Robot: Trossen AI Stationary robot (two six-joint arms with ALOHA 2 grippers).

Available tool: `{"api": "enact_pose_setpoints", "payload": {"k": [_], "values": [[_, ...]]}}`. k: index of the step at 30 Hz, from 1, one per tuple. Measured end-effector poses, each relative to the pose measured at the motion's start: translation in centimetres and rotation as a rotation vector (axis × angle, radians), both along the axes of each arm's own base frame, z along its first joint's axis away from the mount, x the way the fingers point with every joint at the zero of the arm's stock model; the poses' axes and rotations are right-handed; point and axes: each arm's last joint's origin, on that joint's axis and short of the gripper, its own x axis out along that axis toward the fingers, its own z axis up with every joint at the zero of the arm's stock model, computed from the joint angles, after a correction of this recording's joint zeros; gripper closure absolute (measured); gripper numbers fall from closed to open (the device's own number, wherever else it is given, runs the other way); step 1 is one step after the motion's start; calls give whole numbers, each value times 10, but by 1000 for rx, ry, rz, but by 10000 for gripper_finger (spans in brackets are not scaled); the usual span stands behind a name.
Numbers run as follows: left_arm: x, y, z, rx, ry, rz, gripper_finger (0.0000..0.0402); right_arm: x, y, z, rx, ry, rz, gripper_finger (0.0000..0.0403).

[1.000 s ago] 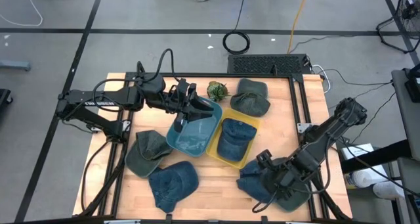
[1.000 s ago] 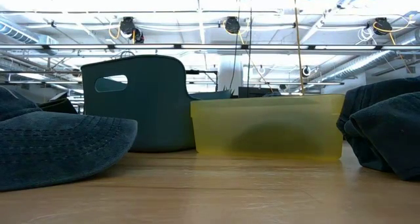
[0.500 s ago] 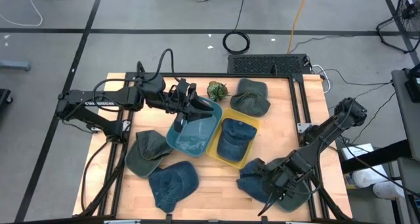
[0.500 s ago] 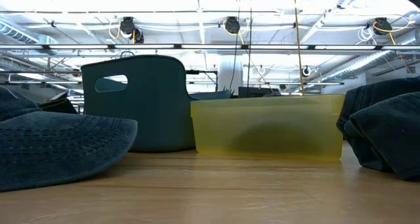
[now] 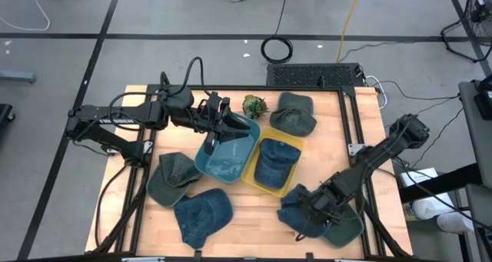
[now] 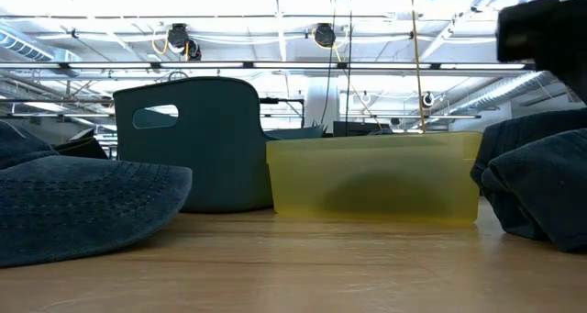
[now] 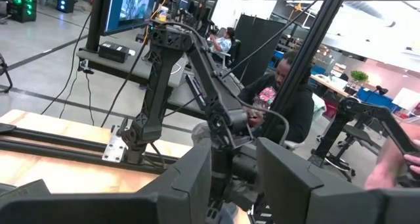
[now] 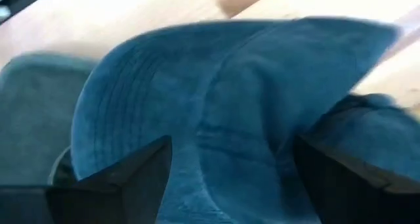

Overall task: Pick & Place hat
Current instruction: Put the right blue cap into the yellow bin

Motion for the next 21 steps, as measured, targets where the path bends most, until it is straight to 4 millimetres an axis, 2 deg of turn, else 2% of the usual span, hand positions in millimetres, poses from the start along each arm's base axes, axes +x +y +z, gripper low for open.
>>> {"api": "enact_pose_setpoints", "payload": {"k": [6, 10, 15, 21], "values": [[0, 0, 0, 0, 0, 0, 272, -3, -7, -13, 10, 36, 20, 100], [0, 0, 0, 0, 0, 0, 273, -3, -7, -13, 11, 33, 27, 118], [0, 0, 0, 0, 0, 0, 273, -3, -6, -12, 18, 12, 54, 168], [0, 0, 0, 0, 0, 0, 273, -1, -5, -12, 30, -9, 53, 250]]}}
